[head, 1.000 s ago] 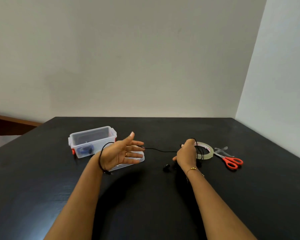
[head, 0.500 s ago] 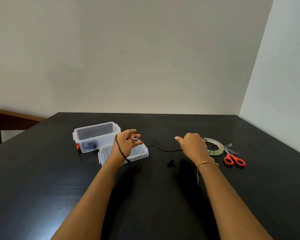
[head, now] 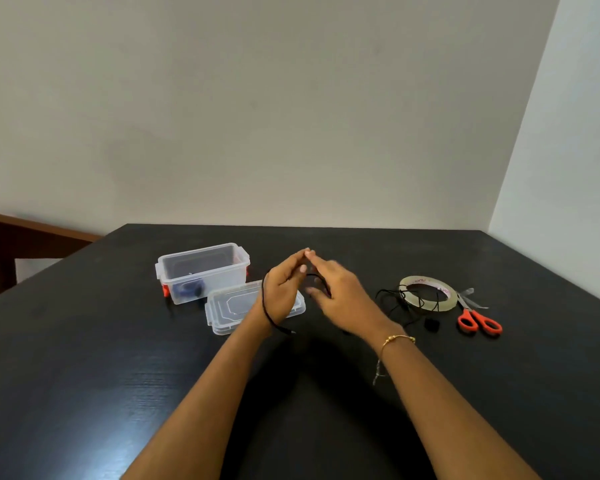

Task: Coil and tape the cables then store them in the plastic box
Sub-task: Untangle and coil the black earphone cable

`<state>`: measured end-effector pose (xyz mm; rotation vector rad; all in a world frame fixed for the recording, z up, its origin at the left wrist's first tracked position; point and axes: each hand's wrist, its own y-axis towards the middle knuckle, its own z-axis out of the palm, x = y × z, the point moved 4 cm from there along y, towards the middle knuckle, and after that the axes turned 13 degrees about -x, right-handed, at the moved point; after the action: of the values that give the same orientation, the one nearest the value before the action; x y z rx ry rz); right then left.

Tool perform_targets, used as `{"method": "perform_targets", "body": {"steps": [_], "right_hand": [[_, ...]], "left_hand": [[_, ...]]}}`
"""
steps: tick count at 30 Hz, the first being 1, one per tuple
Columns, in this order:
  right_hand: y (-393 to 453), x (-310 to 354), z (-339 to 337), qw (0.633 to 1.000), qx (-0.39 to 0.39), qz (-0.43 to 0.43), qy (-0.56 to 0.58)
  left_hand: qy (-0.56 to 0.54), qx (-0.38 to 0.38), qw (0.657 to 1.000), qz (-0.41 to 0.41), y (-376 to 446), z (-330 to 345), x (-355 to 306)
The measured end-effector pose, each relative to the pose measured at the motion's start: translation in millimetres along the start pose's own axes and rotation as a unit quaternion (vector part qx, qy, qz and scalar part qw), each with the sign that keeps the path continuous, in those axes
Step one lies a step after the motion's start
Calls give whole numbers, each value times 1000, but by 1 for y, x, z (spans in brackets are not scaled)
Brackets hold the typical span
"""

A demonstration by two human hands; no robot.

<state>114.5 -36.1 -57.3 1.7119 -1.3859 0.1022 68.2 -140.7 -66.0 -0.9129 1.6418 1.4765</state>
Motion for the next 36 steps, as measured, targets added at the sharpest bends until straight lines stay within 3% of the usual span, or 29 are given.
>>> {"method": "perform_targets", "body": {"steps": [2,7,9,12,16,20,23,26,28,36], "right_hand": [[-4,-4,10,999,-1,19,41],[3,-15,-9,982,-175,31,63],[2,-12,-9,980,-192,22,47],[0,-8,-5,973,-229,7,0],[4,-23,-23,948,-315,52,15],[3,-25,-25,959,-282,-12,-14],[4,-24,-22,957,-285,-27,-39],[3,-32,-31,947,-319,14,-42],[3,-39,-35,942,-328,42,-50],[3,-56,-42,918,-364,154,-35]], "left_hand": [[-21,52,997,-44,-4,3,-2],[-68,198,968,-141,-8,-9,12],[-110,224,950,-186,-12,-11,16],[-189,208,935,-218,-15,-12,14],[-210,153,936,-236,-14,-22,15],[-218,144,915,-307,-15,-16,15],[-128,178,929,-299,-20,-5,8],[-32,199,947,-250,-22,1,2],[-24,193,949,-247,-22,3,0],[-142,185,936,-263,-20,-1,-11]]}}
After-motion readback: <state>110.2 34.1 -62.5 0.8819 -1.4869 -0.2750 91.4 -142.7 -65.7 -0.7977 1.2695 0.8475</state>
